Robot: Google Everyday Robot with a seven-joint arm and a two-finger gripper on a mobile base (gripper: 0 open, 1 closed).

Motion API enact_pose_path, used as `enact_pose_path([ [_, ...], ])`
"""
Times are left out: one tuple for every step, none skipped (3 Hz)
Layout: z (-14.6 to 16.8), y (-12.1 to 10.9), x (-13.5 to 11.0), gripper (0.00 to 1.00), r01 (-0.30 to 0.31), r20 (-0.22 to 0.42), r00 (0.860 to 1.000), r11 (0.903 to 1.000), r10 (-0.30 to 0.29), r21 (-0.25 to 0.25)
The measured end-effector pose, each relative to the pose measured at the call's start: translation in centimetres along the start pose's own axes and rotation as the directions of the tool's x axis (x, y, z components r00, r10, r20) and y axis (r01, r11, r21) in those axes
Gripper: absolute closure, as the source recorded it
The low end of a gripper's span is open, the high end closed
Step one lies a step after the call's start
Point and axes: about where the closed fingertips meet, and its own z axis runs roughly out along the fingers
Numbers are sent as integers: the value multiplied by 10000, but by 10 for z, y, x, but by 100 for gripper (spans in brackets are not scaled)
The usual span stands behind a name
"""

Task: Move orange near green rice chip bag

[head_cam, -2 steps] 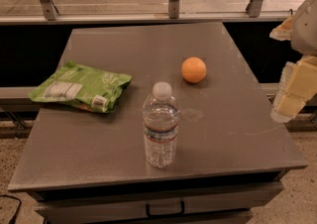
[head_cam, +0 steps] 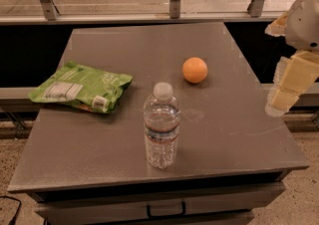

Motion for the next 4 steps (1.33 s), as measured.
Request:
enact_pose_path([
  [23, -39, -23, 0, 12, 448, 9990, 9998, -22, 219],
  [52, -78, -40, 0, -222, 813, 9965, 9992, 194, 340],
  [78, -99, -50, 0, -430, 1029, 9939, 9988, 405, 215],
  [124, -112, -55, 0, -593, 1058, 9925, 9979, 618, -270],
])
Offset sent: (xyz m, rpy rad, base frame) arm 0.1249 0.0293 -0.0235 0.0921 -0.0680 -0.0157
